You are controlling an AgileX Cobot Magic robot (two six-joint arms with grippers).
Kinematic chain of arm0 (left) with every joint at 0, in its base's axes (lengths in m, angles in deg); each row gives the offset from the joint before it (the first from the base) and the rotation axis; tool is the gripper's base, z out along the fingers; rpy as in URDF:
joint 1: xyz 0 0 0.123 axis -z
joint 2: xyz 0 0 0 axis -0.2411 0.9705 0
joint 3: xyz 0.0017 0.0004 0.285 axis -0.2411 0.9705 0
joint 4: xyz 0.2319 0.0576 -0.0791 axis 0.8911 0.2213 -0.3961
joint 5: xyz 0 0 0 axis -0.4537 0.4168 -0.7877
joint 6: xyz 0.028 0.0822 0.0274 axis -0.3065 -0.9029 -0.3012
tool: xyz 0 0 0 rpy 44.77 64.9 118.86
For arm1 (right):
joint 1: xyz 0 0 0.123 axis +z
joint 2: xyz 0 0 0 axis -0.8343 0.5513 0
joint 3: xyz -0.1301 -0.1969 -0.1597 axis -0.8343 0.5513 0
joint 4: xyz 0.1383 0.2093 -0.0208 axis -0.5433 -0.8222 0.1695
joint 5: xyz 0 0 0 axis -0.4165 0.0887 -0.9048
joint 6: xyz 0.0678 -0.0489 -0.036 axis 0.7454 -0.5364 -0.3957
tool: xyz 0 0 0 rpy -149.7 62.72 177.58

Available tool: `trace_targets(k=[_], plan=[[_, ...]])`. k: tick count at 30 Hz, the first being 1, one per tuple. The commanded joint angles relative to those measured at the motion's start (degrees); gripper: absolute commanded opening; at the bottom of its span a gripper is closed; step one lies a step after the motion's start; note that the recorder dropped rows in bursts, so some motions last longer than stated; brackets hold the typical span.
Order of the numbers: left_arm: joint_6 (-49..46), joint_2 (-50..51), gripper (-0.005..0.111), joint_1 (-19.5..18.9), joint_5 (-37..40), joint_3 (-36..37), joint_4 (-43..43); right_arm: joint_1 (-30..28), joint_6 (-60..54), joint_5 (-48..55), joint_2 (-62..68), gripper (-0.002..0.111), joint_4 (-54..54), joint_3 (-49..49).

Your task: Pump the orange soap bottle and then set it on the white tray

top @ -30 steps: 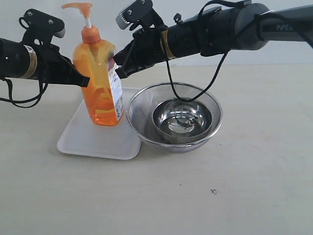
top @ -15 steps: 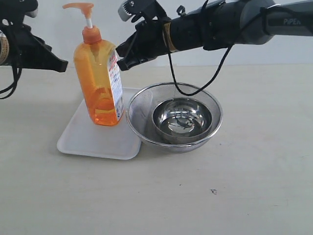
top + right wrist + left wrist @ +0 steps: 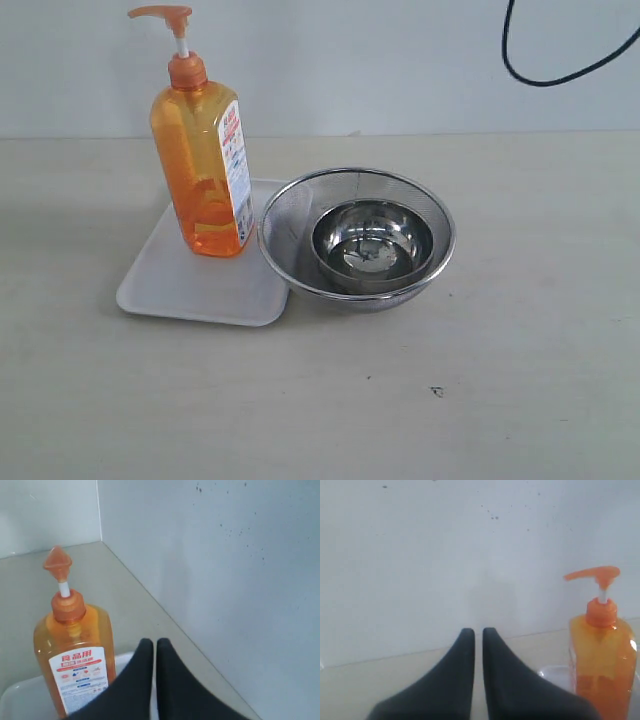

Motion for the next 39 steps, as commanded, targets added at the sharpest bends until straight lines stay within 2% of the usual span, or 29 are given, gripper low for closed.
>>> trace_targets(k=[1, 3, 5, 9, 10, 16, 23, 39], plan=[[-22.5, -11.8, 0.005, 1.6, 17.6, 2.4, -23.5, -5.6, -0.8, -8.3, -1.8, 0.000, -0.1, -0.2], [-29.1, -17.7, 0.005, 1.6, 17.9, 3.5, -27.0, -7.6, -1.6, -8.6, -1.8, 0.000, -0.1, -0.2], [-29.4, -21.8, 0.005, 1.6, 17.5, 4.4, -27.1, -8.5, -4.1, -6.2, -1.5, 0.000, -0.1, -0.2], [-29.4, -26.9, 0.005, 1.6, 29.5, 4.4, -27.1, -8.5, -5.9, -1.6, -0.7, 0.000, -0.1, -0.2], [-29.4, -28.1, 0.005, 1.6, 29.9, 4.4, -26.7, -8.5, -5.9, -0.5, -0.6, 0.000, -0.1, -0.2], [-29.4, -30.8, 0.005, 1.6, 26.1, 4.4, -23.2, -8.5, -4.9, 0.1, -0.5, 0.000, -0.1, -0.2], [-29.4, -31.1, 0.005, 1.6, 25.5, 4.4, -19.2, -8.5, -3.6, 0.0, -0.5, 0.000, -0.1, -0.2], [-29.4, -31.1, 0.005, 1.6, 25.5, 4.4, -18.9, -8.5, -3.4, 0.0, -0.5, 0.000, -0.1, -0.2]])
